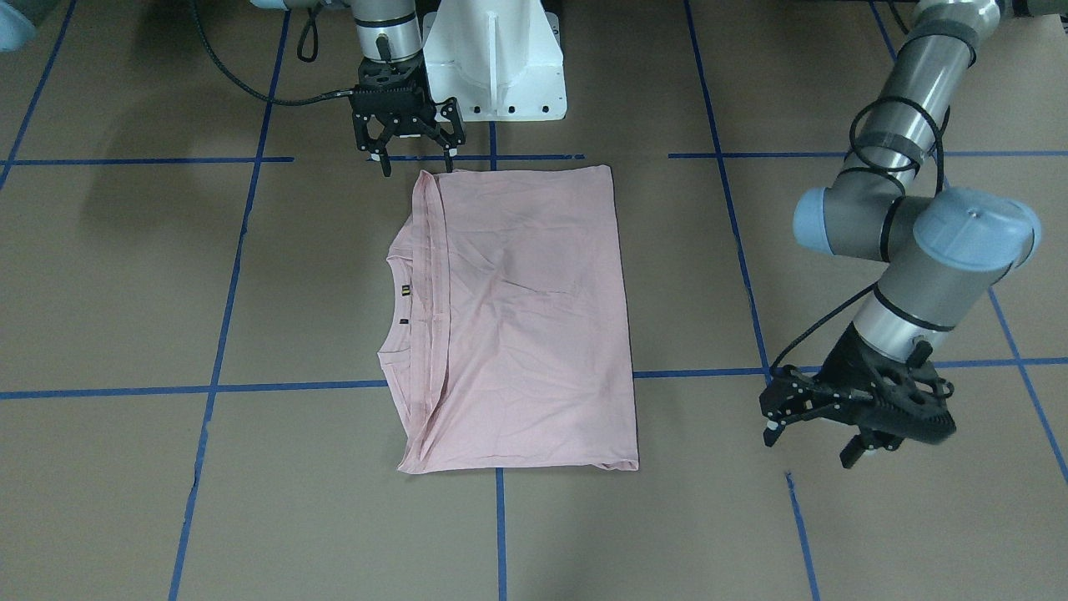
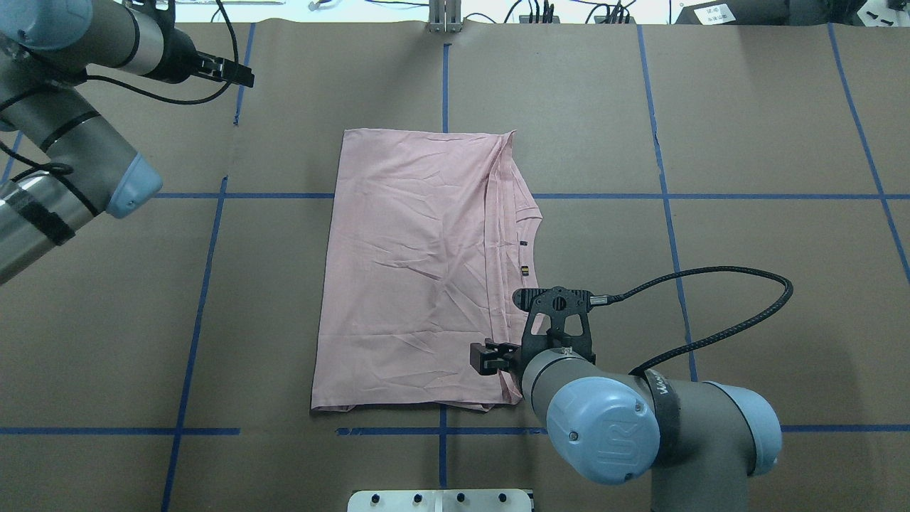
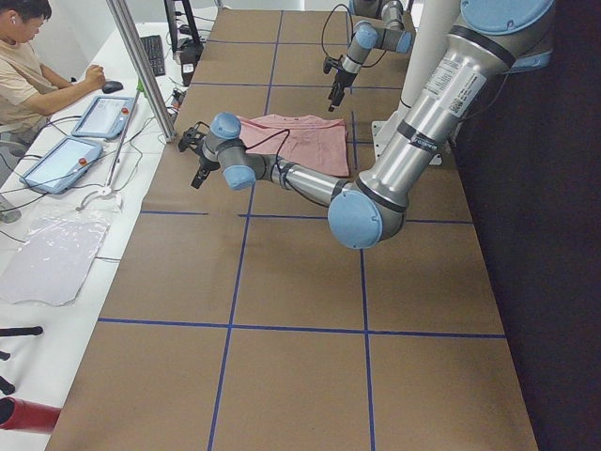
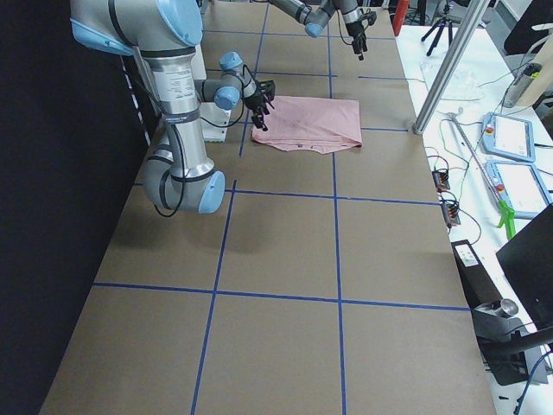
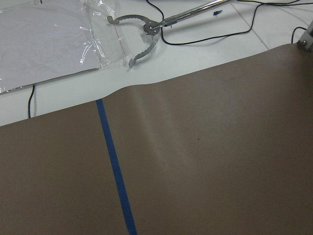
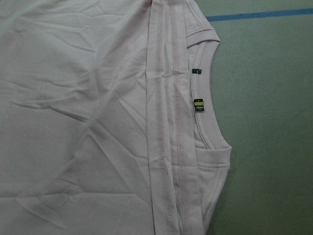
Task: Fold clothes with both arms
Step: 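Lower the left gripper to the shirt edge nearest the robot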
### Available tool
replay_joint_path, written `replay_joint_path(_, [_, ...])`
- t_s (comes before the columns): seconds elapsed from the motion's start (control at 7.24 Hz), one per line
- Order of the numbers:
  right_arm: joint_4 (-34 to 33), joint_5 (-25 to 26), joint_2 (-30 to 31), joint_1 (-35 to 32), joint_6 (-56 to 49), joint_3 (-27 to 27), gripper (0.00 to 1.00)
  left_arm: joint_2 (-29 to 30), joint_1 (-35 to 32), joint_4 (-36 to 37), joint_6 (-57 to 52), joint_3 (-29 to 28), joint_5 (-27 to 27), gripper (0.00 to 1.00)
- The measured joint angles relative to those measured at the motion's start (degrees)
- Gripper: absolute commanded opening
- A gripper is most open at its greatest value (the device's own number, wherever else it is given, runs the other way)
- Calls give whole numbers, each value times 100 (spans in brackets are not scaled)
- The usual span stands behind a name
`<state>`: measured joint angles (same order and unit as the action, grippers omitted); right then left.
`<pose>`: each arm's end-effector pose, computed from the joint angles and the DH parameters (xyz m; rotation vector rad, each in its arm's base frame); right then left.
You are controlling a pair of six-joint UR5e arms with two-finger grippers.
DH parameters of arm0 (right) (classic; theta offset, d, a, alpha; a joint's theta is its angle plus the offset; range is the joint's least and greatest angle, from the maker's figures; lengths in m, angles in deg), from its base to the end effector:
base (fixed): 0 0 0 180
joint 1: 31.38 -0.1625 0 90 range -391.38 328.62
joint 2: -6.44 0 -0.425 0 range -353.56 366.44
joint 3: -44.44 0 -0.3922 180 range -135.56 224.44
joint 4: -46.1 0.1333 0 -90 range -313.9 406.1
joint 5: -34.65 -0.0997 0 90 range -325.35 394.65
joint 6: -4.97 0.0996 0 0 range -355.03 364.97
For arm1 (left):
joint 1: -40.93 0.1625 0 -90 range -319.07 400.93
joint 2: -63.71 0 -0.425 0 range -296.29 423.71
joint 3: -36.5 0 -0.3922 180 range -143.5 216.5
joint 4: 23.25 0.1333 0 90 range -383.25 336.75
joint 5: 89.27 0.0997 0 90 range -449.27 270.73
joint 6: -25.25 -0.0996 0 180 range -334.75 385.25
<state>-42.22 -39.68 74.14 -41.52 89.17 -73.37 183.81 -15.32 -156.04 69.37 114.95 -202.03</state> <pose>-0.5130 -0.2545 0.2358 0.3770 -0.8550 0.1937 0.3175 -0.6458 0.3620 0.5949 0.9404 0.0506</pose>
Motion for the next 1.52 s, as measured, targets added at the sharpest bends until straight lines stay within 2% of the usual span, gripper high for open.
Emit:
replay_joint_path(0.28, [62,16,22,-69,32,-7,100,-780,675,847,834,1804,26,100])
replay_joint_path(0.41, [67,20,23,-106,39,-6,100,-1248,1152,1064,1327,2586,239,100])
replay_joint_path(0.55, [69,22,24,-137,42,-3,100,-1611,1682,1153,1886,3128,577,100])
replay_joint_path(0.69, [70,23,23,-162,43,0,100,-1815,2315,1207,2529,3426,1038,100])
replay_joint_path(0.83, [70,25,20,-176,44,2,100,-1883,2919,1353,3105,3535,1534,96])
replay_joint_path(0.97, [70,29,17,-185,44,4,100,-1869,3378,1595,3539,3557,1892,85])
replay_joint_path(1.24, [70,31,16,-190,60,4,100,-1819,3950,1860,3990,3466,2164,71])
replay_joint_path(1.38, [70,32,16,-190,87,4,100,-1791,4110,1891,4079,3384,2246,67])
replay_joint_path(1.52, [70,32,16,-194,109,3,100,-1775,4217,1901,4114,3327,2283,67])
